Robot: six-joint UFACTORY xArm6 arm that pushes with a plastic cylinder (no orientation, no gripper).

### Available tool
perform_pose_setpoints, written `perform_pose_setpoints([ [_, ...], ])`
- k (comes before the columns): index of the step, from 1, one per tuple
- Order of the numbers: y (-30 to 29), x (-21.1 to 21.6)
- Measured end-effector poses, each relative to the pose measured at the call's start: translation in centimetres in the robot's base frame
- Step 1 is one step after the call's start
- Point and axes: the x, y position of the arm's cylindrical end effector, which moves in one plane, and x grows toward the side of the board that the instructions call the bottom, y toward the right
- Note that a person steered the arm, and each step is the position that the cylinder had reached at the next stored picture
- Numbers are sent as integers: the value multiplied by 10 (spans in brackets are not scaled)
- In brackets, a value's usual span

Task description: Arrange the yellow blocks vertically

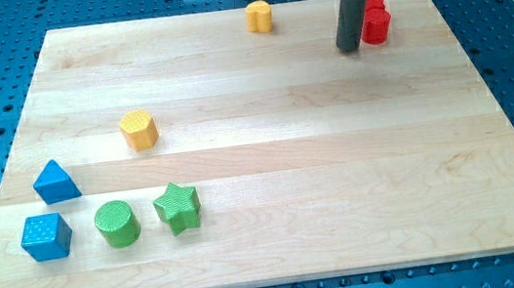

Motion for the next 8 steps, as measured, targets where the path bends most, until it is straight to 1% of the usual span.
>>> perform_pose_setpoints([
  [1, 33, 14],
  [2, 43, -9],
  [3, 28, 11],
  [4, -57, 84],
  [5, -94, 118],
  [6, -135, 164],
  [7, -214, 184],
  [8, -291, 184],
])
